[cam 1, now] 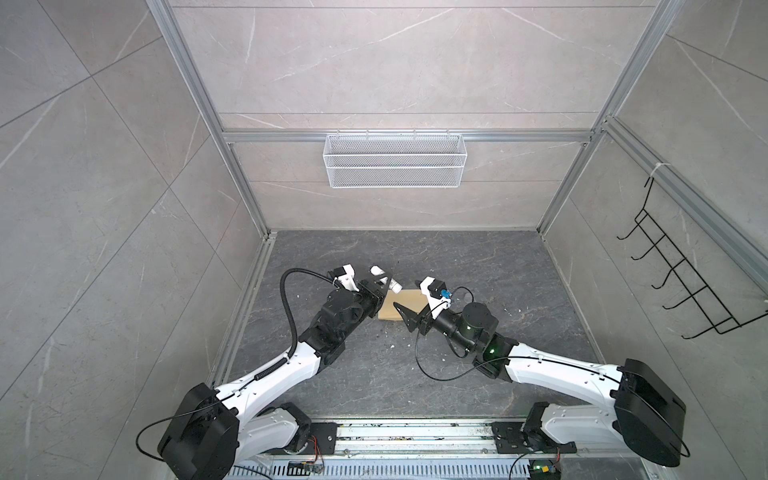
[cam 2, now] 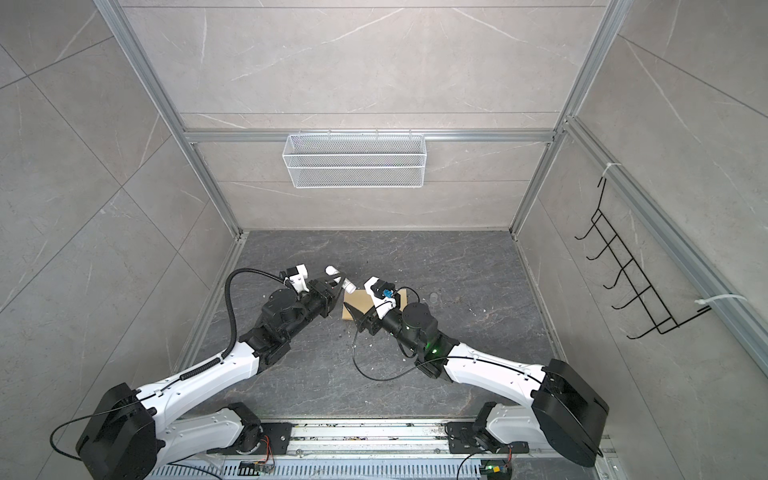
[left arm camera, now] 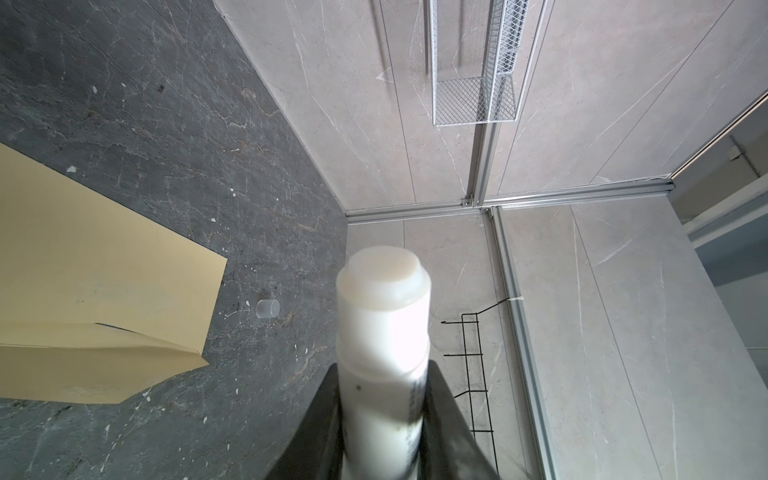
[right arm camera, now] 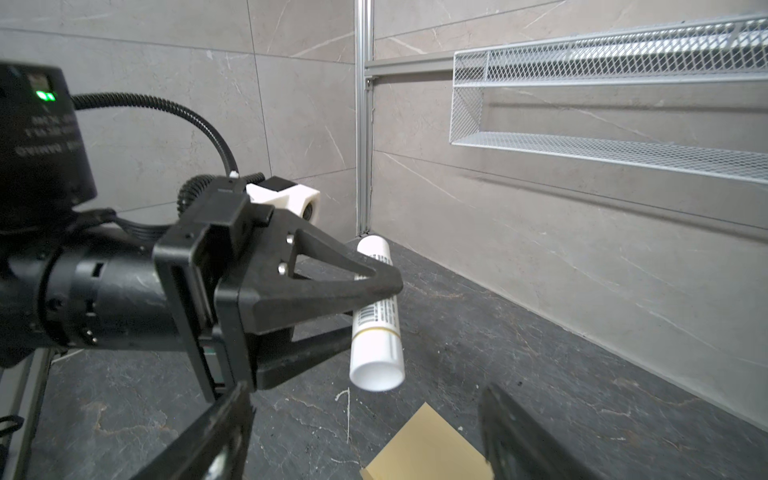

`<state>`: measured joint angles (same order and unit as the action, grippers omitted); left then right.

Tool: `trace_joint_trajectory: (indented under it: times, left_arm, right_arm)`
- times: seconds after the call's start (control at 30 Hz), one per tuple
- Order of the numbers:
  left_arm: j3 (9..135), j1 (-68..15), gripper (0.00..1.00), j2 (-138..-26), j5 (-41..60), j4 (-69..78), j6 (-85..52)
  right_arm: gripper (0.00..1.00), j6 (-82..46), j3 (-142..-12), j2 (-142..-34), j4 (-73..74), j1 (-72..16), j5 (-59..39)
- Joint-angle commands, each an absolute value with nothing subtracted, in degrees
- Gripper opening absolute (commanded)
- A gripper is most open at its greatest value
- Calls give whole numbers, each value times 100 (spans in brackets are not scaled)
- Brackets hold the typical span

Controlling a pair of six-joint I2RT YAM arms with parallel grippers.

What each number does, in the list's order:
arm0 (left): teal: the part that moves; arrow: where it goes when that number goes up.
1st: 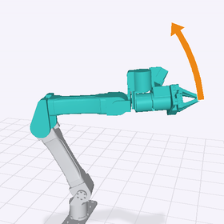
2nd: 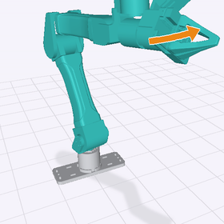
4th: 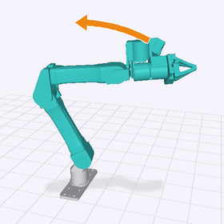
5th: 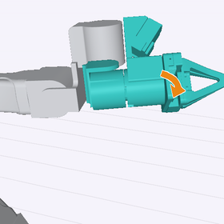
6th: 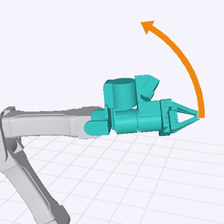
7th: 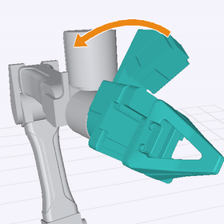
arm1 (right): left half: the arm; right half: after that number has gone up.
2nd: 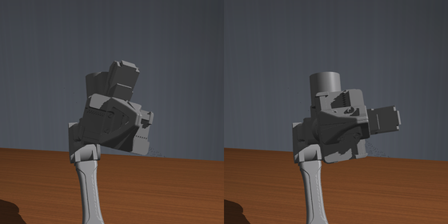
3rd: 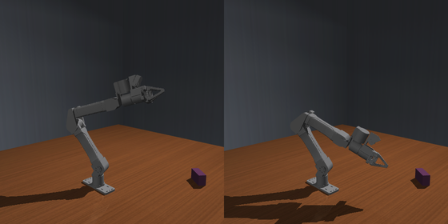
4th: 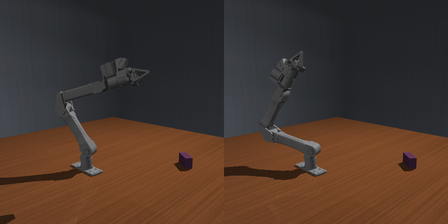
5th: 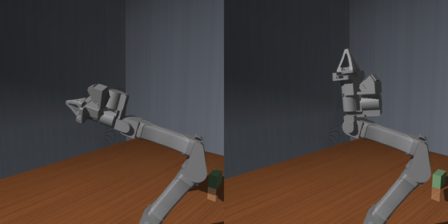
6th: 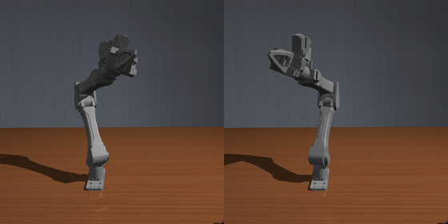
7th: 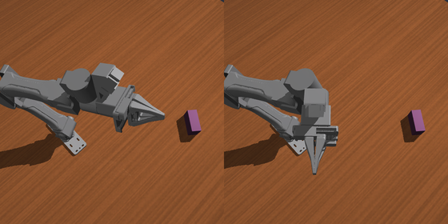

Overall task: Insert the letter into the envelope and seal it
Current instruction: 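Open the left gripper off the glue stick while the right gripper keeps holding it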

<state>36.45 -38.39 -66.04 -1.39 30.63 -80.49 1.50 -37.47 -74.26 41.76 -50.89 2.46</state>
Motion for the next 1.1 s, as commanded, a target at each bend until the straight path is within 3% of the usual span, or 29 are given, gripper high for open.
trace_joint_trajectory:
  times: [0.0,1.07]
  left_arm:
    - [3730,-3867,0,-6552,-78,3465,-8234]
    - [3732,-3867,0,-6644,104,3618,-8400]
  right_arm:
    - [81,141,-3793,-7647,4572,-5116,417]
    - [45,230,-4629,-8762,5135,-5120,675]
